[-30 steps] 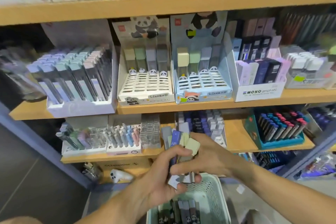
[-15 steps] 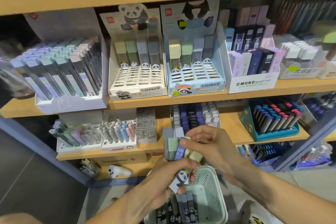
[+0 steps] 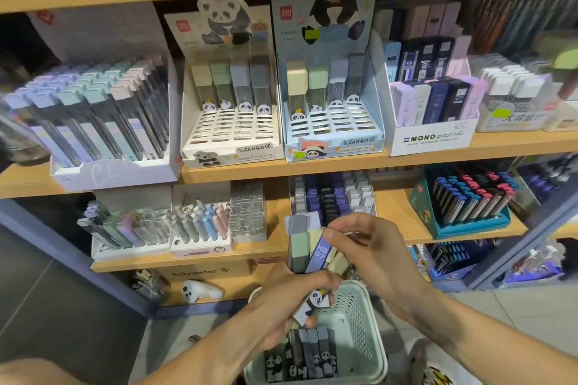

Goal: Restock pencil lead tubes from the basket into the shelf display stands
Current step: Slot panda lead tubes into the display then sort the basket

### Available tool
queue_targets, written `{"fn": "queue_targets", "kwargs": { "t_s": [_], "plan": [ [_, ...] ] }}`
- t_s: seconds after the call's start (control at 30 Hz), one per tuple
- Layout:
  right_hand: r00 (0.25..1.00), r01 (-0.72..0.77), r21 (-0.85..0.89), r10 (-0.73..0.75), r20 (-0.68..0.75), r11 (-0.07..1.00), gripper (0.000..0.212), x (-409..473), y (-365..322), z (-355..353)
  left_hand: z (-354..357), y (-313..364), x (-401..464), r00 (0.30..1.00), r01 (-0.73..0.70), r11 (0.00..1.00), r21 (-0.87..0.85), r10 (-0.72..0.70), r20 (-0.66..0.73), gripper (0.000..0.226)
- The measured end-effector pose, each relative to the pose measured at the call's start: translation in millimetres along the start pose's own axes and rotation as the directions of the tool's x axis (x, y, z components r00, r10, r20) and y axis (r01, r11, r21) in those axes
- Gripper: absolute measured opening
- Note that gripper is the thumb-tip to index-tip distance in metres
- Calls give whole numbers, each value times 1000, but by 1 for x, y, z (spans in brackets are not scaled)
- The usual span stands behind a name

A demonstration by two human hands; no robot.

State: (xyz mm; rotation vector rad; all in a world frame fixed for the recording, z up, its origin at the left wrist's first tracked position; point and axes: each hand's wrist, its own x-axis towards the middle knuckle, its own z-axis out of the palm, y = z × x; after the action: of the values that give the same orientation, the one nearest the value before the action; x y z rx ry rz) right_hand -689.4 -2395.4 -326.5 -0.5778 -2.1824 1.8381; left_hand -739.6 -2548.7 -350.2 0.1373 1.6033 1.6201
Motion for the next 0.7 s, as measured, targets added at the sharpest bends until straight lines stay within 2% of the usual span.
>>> {"fn": "queue_targets", "kwargs": {
  "t_s": [0.1, 0.23, 0.3, 0.37, 0.43, 0.57, 0.63, 0.7],
  "plan": [
    [998, -48, 42, 50, -36, 998, 8, 3, 3, -2, 0, -1, 2, 1000, 0, 1000, -1, 0, 8, 18],
    [993, -102, 296, 116, -29, 950, 14, 6, -1, -7, -2, -5, 5, 1000, -7, 1000, 11, 7, -7, 20],
    [989, -120, 362, 145, -43, 924, 14, 8, -1, -13, -4, -9, 6, 1000, -8, 1000, 22, 8, -8, 27],
    [989, -127, 386, 147, -24, 914, 13, 7, 0, -14, -4, -11, 7, 1000, -10, 1000, 25, 10, -11, 24],
    [993, -102, 357, 115, -14, 929, 12, 6, 2, -12, -5, -13, 9, 1000, -8, 1000, 19, 8, -7, 23],
    [999, -24, 165, 30, -34, 986, 13, 3, 10, -11, -7, -18, 12, 1000, -6, 1000, 28, 6, -1, 33],
    [999, -39, 86, 39, 0, 996, 14, 0, 15, -13, -9, -22, 12, 1000, 6, 999, 39, -6, -1, 41],
    [996, -90, 83, 90, 10, 992, 14, -3, 17, -14, -9, -26, 12, 1000, 18, 999, 39, -18, 4, 42]
  ]
}}
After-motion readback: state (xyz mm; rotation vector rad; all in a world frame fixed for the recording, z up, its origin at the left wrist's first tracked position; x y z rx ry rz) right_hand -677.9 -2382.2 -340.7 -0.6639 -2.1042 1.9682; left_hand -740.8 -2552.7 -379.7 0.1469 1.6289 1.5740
